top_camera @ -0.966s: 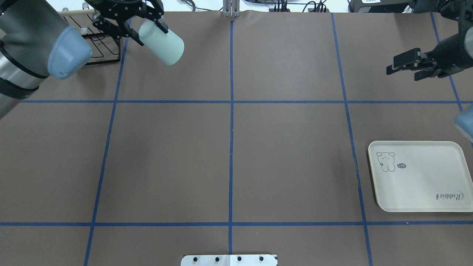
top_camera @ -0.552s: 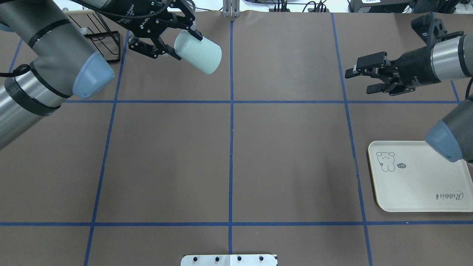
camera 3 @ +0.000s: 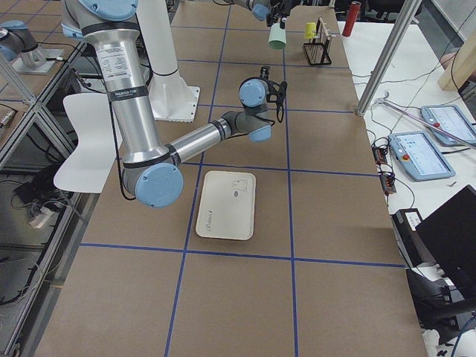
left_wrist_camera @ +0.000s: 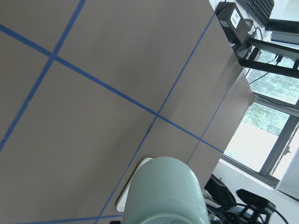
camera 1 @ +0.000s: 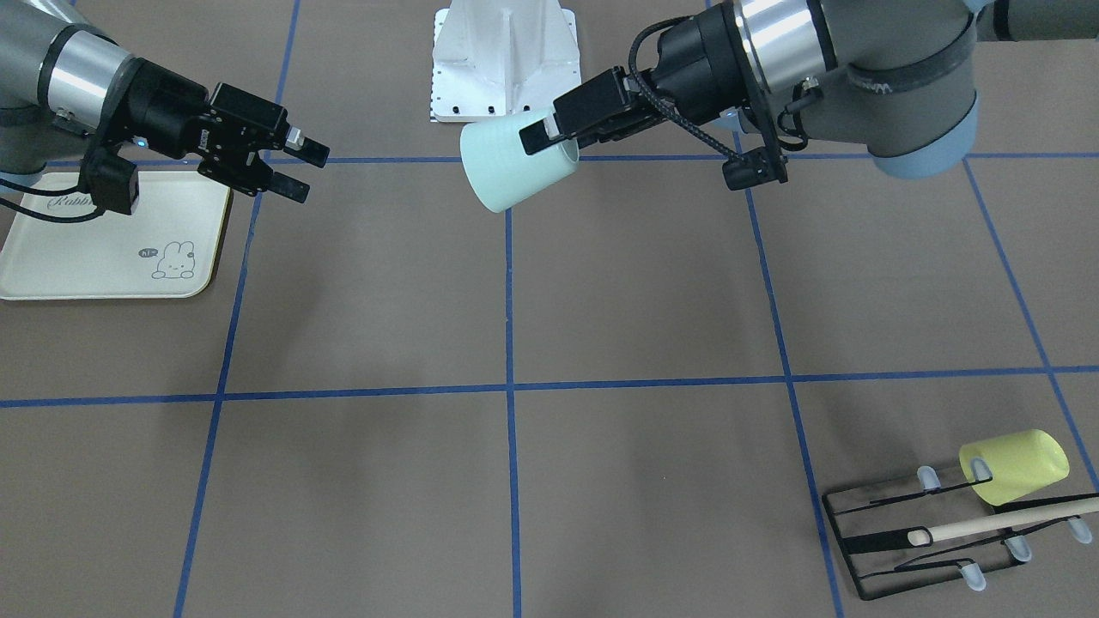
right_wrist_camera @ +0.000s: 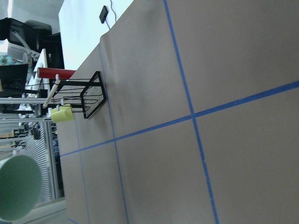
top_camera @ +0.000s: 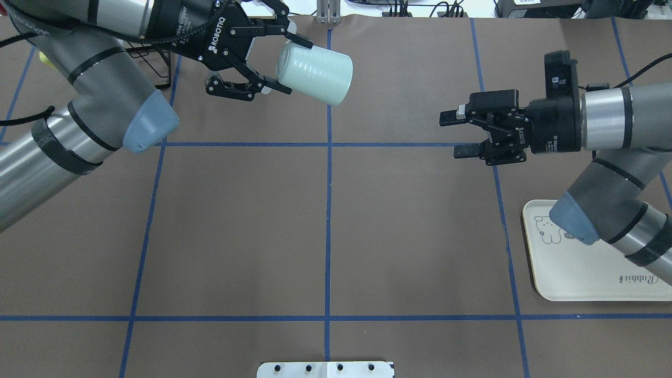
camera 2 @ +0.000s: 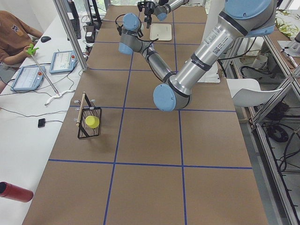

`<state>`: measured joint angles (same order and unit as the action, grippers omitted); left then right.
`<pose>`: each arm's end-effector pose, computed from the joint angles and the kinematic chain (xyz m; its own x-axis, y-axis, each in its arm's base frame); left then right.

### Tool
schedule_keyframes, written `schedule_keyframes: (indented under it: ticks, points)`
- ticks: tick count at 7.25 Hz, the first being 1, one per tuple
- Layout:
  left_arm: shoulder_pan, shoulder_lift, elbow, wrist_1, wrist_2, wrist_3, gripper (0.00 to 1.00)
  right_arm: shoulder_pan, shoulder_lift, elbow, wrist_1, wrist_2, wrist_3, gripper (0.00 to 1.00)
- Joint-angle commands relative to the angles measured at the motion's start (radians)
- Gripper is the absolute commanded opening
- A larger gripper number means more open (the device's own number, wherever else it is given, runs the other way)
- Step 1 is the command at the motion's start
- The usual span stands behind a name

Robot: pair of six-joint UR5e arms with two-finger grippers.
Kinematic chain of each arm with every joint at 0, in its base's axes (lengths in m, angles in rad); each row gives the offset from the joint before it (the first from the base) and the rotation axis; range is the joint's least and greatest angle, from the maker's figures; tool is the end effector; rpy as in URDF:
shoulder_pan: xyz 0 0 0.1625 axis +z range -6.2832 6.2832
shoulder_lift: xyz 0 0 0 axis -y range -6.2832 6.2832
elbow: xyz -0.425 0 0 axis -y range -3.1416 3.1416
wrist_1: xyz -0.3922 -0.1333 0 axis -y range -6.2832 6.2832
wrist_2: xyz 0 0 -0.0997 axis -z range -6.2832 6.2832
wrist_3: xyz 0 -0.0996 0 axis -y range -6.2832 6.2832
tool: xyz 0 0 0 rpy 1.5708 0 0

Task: Left arm grabs green cup and hands to right arm on tray

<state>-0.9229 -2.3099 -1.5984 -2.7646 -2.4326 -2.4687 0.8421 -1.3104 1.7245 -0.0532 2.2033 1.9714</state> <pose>0.3106 -0.5059 0.0876 -0.2175 -0.5563 -0.8020 -0.1198 0.8307 -0.5437 -0.2830 -0.4289 0.2937 -0.3076 0.1278 0.9429 -0.1232 0.9772 -0.1726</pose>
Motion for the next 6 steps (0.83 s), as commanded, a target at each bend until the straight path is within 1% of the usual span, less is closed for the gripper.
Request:
schedule_keyframes:
  ticks: [1,2,3,4,5,6]
  points:
    - [0.035,0.004,-0.006,-0.187,0.062,-0.262,0.00,-0.104,0.020,-0.010,0.194,-0.170,0.119,0.99]
    - [0.057,0.006,-0.011,-0.244,0.114,-0.330,0.00,-0.106,0.075,-0.011,0.199,-0.184,0.206,0.99]
    - [0.087,0.007,-0.012,-0.283,0.162,-0.367,0.00,-0.109,0.083,-0.013,0.204,-0.210,0.214,0.99]
    - [0.105,0.007,-0.014,-0.289,0.191,-0.381,0.00,-0.124,0.097,-0.011,0.204,-0.264,0.240,0.99]
    - [0.113,0.009,-0.029,-0.290,0.201,-0.397,0.00,-0.136,0.102,-0.019,0.238,-0.302,0.260,0.99]
    - [0.113,0.010,-0.034,-0.290,0.204,-0.416,0.00,-0.147,0.100,-0.026,0.268,-0.318,0.262,0.98]
